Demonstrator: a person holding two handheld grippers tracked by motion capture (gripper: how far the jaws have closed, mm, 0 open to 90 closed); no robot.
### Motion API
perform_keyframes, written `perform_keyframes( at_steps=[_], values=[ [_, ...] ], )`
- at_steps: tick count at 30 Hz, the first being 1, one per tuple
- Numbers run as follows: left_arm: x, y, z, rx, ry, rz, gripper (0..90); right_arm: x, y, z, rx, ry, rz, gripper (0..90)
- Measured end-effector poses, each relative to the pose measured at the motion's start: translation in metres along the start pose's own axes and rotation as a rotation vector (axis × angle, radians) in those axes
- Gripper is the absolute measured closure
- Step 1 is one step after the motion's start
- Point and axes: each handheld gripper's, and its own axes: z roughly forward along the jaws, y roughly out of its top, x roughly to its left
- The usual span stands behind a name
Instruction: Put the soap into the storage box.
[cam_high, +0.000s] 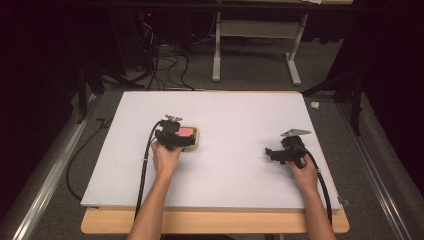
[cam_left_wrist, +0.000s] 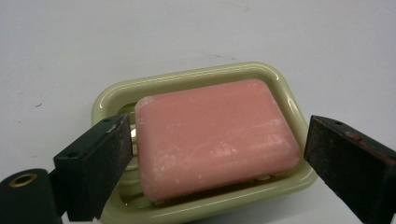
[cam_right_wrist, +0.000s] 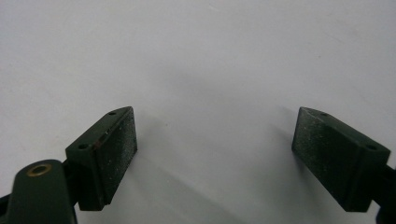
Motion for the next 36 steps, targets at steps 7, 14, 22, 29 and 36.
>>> perform_keyframes(
  at_steps=[7, 14, 22, 29, 36],
  values=[
    [0.0, 0.0, -0.008, -0.017, 0.002, 0.02, 8.8, 0.0, 0.0, 0.0, 0.0, 0.0, 0.0, 14.5],
    [-0.003, 0.0, -0.021, -0.047, 0.001, 0.055, 12.2, 0.0, 0.0, 0.0, 0.0, 0.0, 0.0, 14.5],
    [-0.003, -0.001, -0.034, -0.073, -0.001, 0.085, 13.1, 0.0, 0.0, 0.0, 0.0, 0.001, 0.001, 14.5],
    [-0.002, -0.003, -0.04, -0.088, 0.0, 0.096, 13.6, 0.0, 0.0, 0.0, 0.0, 0.0, 0.0, 14.5],
    [0.001, -0.008, -0.046, -0.101, 0.002, 0.092, 14.1, 0.0, 0.0, 0.0, 0.0, 0.001, 0.0, 14.5]
  ],
)
